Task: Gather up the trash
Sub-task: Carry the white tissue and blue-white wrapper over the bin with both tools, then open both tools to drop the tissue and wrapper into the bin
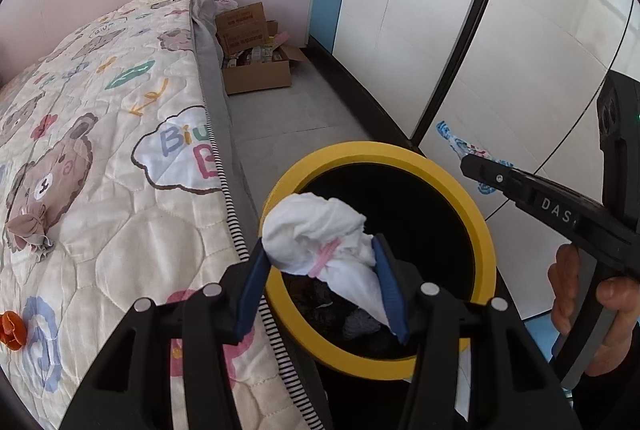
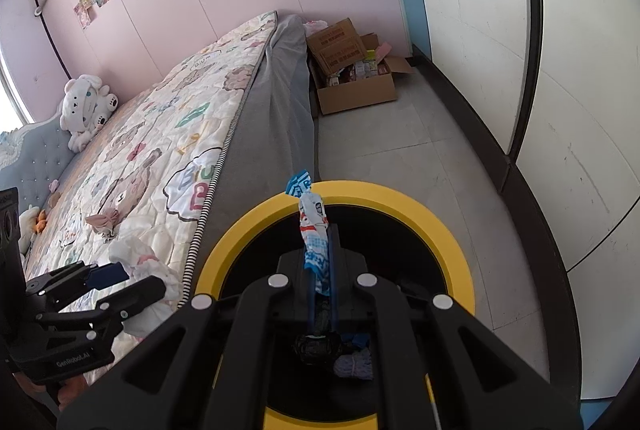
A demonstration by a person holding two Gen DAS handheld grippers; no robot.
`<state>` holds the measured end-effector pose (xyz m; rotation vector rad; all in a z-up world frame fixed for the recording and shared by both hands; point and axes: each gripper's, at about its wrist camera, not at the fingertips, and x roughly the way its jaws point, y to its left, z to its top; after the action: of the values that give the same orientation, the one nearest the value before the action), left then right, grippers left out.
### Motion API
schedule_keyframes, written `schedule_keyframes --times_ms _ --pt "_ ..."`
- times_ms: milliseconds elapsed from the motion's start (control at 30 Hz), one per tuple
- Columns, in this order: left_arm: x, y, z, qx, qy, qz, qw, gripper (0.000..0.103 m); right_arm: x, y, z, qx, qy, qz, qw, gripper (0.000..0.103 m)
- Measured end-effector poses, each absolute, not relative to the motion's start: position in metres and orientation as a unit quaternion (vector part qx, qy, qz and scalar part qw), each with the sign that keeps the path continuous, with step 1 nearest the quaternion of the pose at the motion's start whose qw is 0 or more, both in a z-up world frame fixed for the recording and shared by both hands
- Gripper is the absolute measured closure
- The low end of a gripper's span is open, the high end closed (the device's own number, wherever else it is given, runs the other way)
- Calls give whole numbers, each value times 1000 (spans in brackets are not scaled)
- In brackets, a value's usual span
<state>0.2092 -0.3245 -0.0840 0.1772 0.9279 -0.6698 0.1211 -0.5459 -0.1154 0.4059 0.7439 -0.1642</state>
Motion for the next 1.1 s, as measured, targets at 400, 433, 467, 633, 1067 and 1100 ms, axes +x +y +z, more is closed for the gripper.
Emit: schedule_keyframes --times_ms 400,433,467,633,1067,1100 --pt "215 -334 -104 71 469 -325 818 54 121 -553 -123 211 363 -80 904 97" --pt "216 -334 -105 71 469 -325 818 53 120 -553 -123 212 362 -80 904 97" --pt "216 -334 -105 71 469 -324 818 53 120 -554 -123 214 361 -81 904 97" --pt "215 -334 -103 70 469 -323 819 50 119 -558 -123 223 361 -81 902 96" --pt "213 -325 -92 60 459 -312 830 32 112 -562 -117 237 351 -93 901 71" --pt "213 -323 -90 59 457 -310 832 31 112 -562 -115 237 350 -93 901 70"
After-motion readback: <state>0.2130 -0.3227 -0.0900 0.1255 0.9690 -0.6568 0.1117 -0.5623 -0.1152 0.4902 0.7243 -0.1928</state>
